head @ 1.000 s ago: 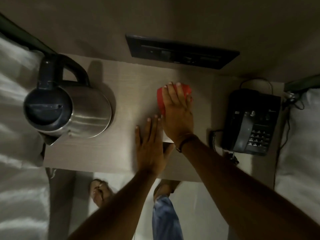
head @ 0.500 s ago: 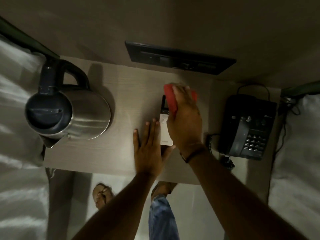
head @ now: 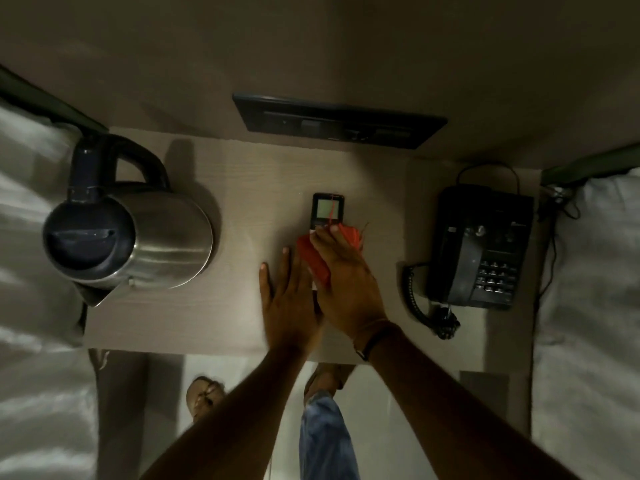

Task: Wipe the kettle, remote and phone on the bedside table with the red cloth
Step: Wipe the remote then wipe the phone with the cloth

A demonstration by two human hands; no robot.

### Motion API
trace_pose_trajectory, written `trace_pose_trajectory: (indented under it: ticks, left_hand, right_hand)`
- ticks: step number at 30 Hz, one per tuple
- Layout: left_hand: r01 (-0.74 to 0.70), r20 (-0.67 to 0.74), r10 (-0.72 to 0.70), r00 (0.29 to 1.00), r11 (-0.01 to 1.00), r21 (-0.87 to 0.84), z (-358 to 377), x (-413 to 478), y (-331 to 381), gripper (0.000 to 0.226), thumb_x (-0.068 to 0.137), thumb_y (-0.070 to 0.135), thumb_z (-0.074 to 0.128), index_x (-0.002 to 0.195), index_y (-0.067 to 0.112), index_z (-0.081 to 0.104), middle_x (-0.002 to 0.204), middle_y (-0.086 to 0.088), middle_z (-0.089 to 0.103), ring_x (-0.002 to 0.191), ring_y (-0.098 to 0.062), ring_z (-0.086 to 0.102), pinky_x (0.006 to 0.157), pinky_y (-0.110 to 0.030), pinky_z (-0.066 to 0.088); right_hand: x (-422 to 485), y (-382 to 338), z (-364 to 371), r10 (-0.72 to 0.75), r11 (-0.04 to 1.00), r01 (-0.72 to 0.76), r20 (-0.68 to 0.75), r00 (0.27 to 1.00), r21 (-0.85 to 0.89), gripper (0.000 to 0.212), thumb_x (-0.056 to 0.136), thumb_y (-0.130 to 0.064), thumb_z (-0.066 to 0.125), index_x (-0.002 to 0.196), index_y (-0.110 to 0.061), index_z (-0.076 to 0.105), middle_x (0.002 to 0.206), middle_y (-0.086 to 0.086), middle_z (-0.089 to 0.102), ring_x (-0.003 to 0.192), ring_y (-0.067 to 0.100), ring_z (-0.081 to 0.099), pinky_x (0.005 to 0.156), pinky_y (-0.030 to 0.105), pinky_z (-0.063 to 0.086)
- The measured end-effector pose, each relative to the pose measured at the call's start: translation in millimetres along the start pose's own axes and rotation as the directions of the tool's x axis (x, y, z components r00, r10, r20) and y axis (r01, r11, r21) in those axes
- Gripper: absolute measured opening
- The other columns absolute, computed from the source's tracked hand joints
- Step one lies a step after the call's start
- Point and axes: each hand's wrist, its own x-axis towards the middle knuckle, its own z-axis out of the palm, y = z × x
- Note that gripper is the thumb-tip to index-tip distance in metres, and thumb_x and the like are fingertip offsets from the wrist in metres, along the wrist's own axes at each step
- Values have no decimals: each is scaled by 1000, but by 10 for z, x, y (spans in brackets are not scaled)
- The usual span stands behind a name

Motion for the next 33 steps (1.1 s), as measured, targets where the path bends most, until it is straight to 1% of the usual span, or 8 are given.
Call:
trace_pose_trajectory:
  ticks: [4, 9, 14, 18, 20, 24, 30, 33]
  left_hand:
    - [9, 42, -4, 999, 992, -124, -89, -21, -28, 94, 101, 78, 23, 172, 16, 17, 179, -8, 17, 168, -28, 10, 133, -65, 12]
    - [-43, -1, 44, 999, 970, -241, -237, -90, 263, 138, 76, 101, 45, 173, 16, -2, 183, -9, -2, 169, -34, 2, 135, -49, -14]
    - [-240, 54, 283, 958, 888, -392, -191, 101, 1490, 145, 69, 100, 57, 173, 21, -5, 183, -3, -5, 169, -24, -4, 136, -52, 4]
    - [-194, 100, 247, 964, 908, -371, -33, 383, 1967, 156, 57, 94, 73, 172, 12, 5, 181, -10, 12, 167, -27, 10, 134, -62, 15]
    - [-181, 85, 222, 971, 923, -341, 67, 441, 1987, 158, 55, 97, 71, 171, 13, 6, 180, -8, 17, 166, -22, 13, 135, -59, 9]
    - [-183, 44, 207, 977, 931, -315, 216, 455, 1942, 148, 54, 98, 57, 170, 15, 18, 177, -5, 30, 165, -19, 19, 136, -46, -4]
    - [-274, -141, 253, 957, 947, -166, 276, 451, 1980, 91, 99, 81, 24, 166, 20, 30, 170, -8, 43, 160, -26, 30, 133, -46, 7]
    - [-307, -165, 287, 943, 945, -111, 338, 440, 1931, 84, 101, 68, 38, 165, 17, 22, 171, -14, 40, 159, -27, 27, 132, -49, 9]
  right_hand:
    - [-375, -106, -488, 217, 642, -287, 191, 957, 711, 33, 105, -31, 63, 137, -39, 61, 139, -8, 68, 125, -4, 67, 111, 32, 58]
    - [-1084, 180, -1198, 508, 275, -178, 14, 861, 945, 41, 84, -47, 74, 125, -44, 70, 135, 0, 75, 125, 27, 71, 106, 54, 58]
    - [-1000, 738, -1893, 436, 534, 108, -382, 815, 839, 38, 105, -19, 59, 142, -28, 61, 148, -3, 67, 139, 15, 63, 115, 36, 53]
    - [-448, 1138, -2016, 278, 873, 13, -521, 807, 487, 49, 109, -19, 56, 157, -13, 51, 161, 7, 56, 150, 13, 50, 124, 27, 43]
    - [-172, 1267, -1916, 179, 961, -56, -456, 872, 271, 56, 109, -24, 53, 162, -11, 42, 170, 12, 44, 161, 24, 35, 132, 40, 33]
    - [6, 1392, -1544, 41, 971, -108, -299, 953, -212, 74, 102, -39, 54, 167, -12, 32, 177, 12, 28, 167, 36, 13, 134, 57, 20]
    - [-540, 1591, -1040, -121, 945, -4, -363, 924, -326, 69, 105, -34, 56, 167, -16, 30, 177, 8, 30, 167, 34, 13, 135, 59, 18]
    - [-896, 1676, -826, -140, 939, 30, -301, 943, -343, 77, 101, -36, 59, 168, -17, 26, 178, 8, 24, 167, 34, 11, 134, 55, 11]
